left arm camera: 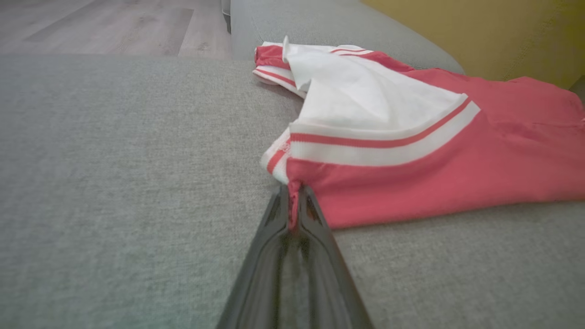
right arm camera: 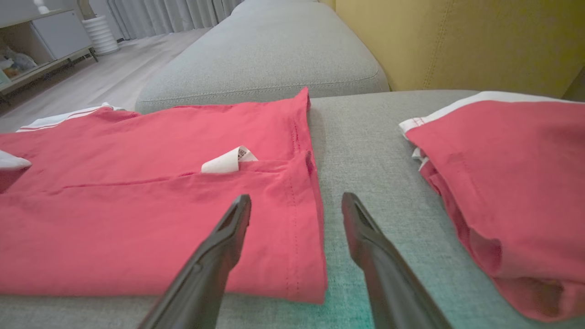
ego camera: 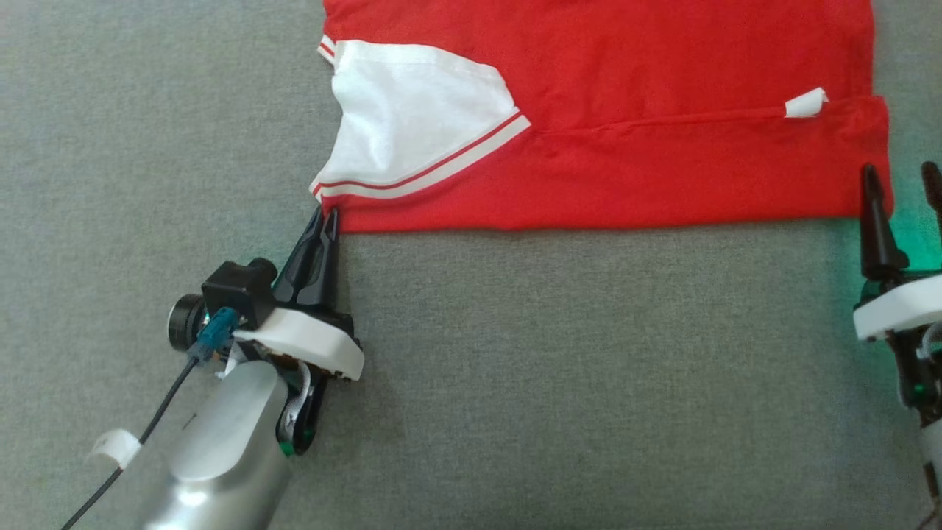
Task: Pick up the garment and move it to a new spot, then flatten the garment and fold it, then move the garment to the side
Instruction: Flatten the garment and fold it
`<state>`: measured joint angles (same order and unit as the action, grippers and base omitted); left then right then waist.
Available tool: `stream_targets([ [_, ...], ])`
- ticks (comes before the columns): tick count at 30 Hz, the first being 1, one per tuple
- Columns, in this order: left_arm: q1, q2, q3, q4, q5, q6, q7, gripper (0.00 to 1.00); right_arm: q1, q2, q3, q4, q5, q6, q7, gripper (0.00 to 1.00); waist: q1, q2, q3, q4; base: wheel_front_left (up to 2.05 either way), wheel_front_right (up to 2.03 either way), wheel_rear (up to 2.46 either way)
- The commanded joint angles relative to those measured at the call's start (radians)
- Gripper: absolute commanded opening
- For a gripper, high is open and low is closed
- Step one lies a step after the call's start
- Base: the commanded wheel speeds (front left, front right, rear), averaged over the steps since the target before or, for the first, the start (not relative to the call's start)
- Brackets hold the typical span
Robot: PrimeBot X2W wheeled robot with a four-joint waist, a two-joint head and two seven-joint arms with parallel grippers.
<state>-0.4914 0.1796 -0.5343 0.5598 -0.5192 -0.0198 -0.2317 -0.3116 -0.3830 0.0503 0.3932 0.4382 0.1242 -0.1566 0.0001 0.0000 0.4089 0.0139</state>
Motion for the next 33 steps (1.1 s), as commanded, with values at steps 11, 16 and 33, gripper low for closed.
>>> stream_targets([
  [11, 0.005, 0.032, 0.015, -0.105, 0.025, 0.007, -0.021, 0.00, -0.055, -0.017, 0.038, 0.117, 0.066, 0.007, 0.153, 0.04, -0.0001, 0.0000, 0.005, 0.039, 0.00, 0.00, 0.00],
  [16, 0.034, 0.043, 0.016, -0.130, 0.029, 0.021, -0.024, 0.00, -0.039, -0.056, 0.056, 0.105, 0.093, 0.007, 0.142, 0.00, -0.0001, 0.0000, -0.013, 0.041, 0.00, 0.00, 0.00],
  [33, 0.328, 0.107, -0.034, -0.360, 0.047, 0.126, 0.018, 0.00, 0.232, -0.176, 0.114, -0.054, 0.206, 0.007, 0.111, 0.00, -0.0001, 0.0000, -0.138, 0.051, 0.00, 0.00, 0.00],
])
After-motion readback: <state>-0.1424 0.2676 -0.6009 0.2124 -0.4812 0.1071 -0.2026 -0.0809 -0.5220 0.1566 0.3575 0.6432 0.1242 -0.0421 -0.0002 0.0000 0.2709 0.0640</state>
